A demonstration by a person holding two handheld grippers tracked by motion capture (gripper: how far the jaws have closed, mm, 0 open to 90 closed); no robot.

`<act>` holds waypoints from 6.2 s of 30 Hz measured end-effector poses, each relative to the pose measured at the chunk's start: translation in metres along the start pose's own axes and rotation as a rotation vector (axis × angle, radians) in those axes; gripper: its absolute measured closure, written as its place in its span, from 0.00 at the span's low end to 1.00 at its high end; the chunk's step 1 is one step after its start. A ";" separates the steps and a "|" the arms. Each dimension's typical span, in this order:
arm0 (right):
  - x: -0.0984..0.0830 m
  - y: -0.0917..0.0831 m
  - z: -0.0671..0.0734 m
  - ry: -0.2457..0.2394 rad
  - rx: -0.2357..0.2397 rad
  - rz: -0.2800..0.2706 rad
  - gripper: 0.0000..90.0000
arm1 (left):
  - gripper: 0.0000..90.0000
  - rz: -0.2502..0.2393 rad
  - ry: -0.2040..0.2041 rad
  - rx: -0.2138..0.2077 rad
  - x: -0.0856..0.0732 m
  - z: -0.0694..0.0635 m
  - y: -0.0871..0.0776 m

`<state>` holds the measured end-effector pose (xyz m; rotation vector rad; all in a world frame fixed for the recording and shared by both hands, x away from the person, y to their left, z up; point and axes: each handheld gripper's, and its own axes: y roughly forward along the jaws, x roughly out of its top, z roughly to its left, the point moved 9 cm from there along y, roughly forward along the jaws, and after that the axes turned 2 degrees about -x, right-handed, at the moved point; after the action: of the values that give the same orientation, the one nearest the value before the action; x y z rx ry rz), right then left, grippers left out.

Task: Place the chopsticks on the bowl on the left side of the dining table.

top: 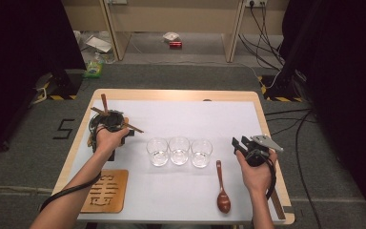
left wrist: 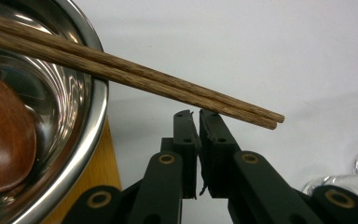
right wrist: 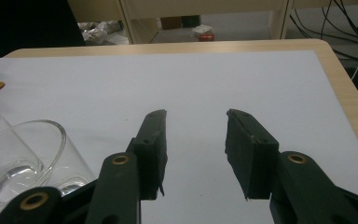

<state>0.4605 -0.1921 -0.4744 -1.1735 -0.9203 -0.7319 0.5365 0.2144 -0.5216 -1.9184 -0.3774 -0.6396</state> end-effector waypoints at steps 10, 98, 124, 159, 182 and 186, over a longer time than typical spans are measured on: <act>0.000 0.000 0.000 0.000 -0.002 0.004 0.65 | 0.94 -0.046 -0.017 -0.045 -0.001 0.003 -0.026; -0.007 0.005 0.003 -0.010 0.011 0.027 0.65 | 0.99 -0.004 0.052 0.370 0.060 0.162 -0.044; -0.006 0.005 0.006 -0.013 0.015 0.027 0.65 | 0.99 0.042 0.030 0.360 0.031 0.169 -0.067; -0.004 0.003 0.007 -0.012 0.015 0.022 0.65 | 0.95 0.010 0.007 0.392 -0.002 0.184 -0.088; -0.005 0.002 0.003 -0.004 0.010 0.026 0.65 | 0.94 0.023 -0.037 0.394 0.004 0.187 -0.080; -0.005 0.001 0.002 -0.010 0.006 0.026 0.65 | 0.94 0.026 -0.033 0.387 -0.003 0.181 -0.084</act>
<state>0.4588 -0.1896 -0.4788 -1.1821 -0.9135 -0.7028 0.5377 0.4144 -0.5197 -1.5634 -0.4609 -0.4780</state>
